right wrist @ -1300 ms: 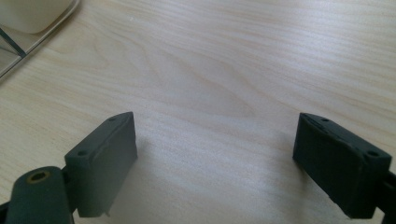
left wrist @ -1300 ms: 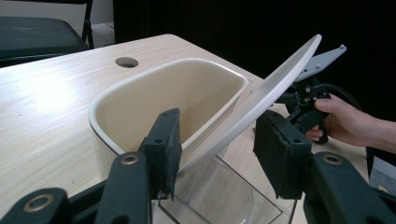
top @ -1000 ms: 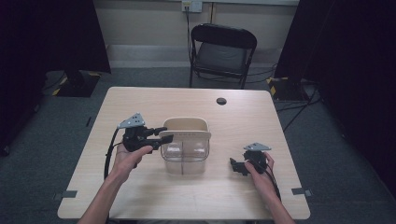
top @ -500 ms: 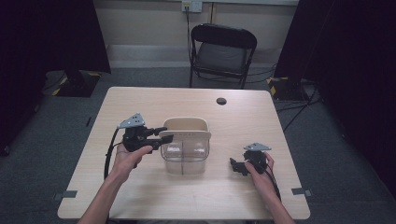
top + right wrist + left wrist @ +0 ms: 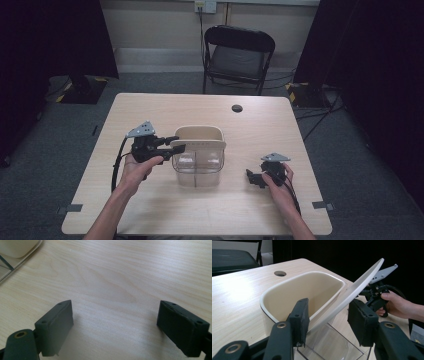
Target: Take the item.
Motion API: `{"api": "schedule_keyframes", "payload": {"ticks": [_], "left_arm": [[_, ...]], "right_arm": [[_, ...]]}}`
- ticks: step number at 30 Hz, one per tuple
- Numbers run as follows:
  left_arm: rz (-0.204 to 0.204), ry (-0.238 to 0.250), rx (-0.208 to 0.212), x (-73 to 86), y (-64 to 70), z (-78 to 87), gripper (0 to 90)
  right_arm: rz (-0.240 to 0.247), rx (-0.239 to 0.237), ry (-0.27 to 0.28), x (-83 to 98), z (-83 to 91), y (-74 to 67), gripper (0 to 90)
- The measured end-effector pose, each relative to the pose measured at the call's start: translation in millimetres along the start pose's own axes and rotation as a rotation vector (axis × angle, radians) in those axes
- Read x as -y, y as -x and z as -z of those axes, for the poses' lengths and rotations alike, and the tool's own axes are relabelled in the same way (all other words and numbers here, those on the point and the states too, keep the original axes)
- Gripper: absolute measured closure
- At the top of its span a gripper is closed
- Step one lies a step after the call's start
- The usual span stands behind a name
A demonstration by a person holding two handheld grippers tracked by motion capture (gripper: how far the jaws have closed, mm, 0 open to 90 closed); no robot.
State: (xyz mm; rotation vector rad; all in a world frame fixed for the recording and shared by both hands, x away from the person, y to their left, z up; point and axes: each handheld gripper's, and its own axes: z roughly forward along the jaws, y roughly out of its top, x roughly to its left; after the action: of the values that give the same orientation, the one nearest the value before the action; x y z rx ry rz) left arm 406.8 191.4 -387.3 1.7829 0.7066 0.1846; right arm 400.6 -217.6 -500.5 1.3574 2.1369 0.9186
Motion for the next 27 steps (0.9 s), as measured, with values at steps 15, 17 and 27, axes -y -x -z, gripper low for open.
{"api": "schedule_keyframes", "payload": {"ticks": [15,17,27], "left_arm": [[-0.004,-0.002,-0.004,-0.3,0.3,-0.1,51.8],[-0.005,-0.001,-0.004,-0.3,0.0,-0.2,51.9],[-0.005,-0.001,-0.004,-0.3,0.0,-0.2,52.0]], "right_arm": [[0.0,0.0,0.0,0.0,0.0,0.0,12.9],[0.0,0.0,0.0,0.0,0.0,0.0,12.9],[0.001,-0.001,0.0,0.0,0.0,0.1,12.9]]}}
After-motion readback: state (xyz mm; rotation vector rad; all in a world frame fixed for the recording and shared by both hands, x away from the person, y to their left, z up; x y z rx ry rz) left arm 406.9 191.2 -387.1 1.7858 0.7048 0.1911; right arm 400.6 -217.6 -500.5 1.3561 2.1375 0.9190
